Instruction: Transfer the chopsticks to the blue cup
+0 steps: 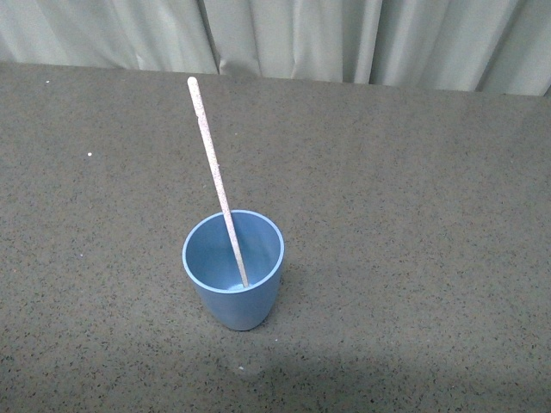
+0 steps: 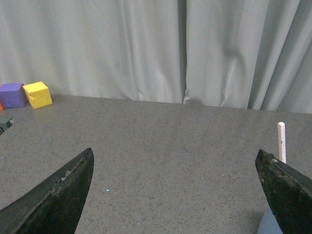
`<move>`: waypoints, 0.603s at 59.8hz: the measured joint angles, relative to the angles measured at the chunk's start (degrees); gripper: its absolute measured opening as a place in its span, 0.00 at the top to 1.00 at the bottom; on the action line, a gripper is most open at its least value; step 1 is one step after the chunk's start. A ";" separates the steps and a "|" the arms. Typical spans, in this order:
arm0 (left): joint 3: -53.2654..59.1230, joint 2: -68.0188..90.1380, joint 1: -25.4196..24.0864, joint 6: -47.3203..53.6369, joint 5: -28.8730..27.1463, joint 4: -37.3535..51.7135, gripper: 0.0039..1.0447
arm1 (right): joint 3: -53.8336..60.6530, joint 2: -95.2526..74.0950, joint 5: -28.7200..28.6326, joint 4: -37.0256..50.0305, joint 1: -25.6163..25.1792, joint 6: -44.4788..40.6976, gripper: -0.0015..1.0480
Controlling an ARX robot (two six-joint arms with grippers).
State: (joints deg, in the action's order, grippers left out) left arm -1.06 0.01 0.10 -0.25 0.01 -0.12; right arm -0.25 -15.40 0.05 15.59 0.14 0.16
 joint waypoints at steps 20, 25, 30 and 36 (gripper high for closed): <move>0.00 0.00 0.00 0.00 0.00 0.00 0.06 | 0.00 5.42 0.00 -5.40 0.00 -0.02 0.99; 0.00 0.00 0.00 0.00 -0.04 0.00 0.06 | -0.04 13.18 -0.11 -15.04 0.00 -0.04 0.99; 0.00 0.00 0.00 0.00 -0.02 0.00 0.06 | -0.04 15.10 -0.15 -15.32 0.00 -0.04 0.99; 0.00 0.00 0.00 0.00 -0.02 0.00 0.06 | -0.04 15.10 -0.13 -15.50 0.00 -0.13 0.89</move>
State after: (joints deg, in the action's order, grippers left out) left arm -1.06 0.01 0.10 -0.25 -0.01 -0.12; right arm -0.30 -0.30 -0.08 0.10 0.14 0.03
